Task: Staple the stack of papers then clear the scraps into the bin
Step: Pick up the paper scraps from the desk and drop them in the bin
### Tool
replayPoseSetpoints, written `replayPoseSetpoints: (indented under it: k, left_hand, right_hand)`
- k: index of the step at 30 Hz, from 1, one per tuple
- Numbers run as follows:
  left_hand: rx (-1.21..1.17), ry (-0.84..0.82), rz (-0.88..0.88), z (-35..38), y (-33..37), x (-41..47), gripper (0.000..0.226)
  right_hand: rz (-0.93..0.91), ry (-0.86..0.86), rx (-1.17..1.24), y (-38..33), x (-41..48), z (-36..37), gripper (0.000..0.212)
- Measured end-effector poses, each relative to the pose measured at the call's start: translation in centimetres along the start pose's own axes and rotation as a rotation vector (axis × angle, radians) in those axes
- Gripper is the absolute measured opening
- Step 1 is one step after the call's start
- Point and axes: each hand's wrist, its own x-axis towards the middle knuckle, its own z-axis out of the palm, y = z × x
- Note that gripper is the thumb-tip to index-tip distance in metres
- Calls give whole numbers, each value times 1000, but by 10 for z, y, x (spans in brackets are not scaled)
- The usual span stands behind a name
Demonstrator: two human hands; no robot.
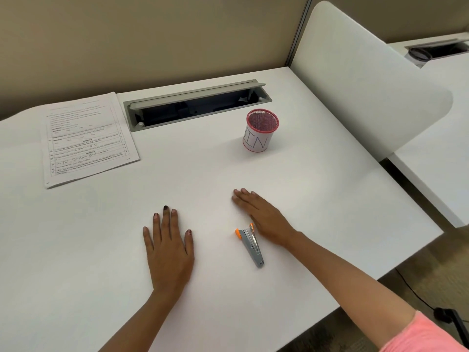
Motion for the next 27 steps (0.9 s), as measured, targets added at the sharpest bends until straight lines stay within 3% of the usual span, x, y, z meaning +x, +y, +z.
replayPoseSetpoints:
  k: [3,8,11,13,19,22,25,27]
  left_hand:
    - [5,-2,-1,0,0,0,62]
    - [6,1,2,1,0,0,61]
    - [6,3,1,1,-1,0,61]
    - [12,0,0,1,-1,0,61]
    - [7,-3,3,2,-1,0,61]
    - [5,-3,6,1,0,0,61]
    - [4,-3,7,0,-1,0,61]
    - [5,-5,6,0,-1,0,61]
  right_hand:
    - [-46,2,46,1,-12,-5,80]
    - [49,58,32,3,-50,-6,68]
    - [86,197,-114,-4,-63,-5,54]
    - [103,244,-215,-10,-65,-6,55]
    - [286,102,-383,-25,-60,-18,42]
    - [370,67,-350,-29,-49,-29,53]
    - [467,-18,-298,-23,-40,-33,23]
    - [512,-40,-166,-17,-36,-37,29]
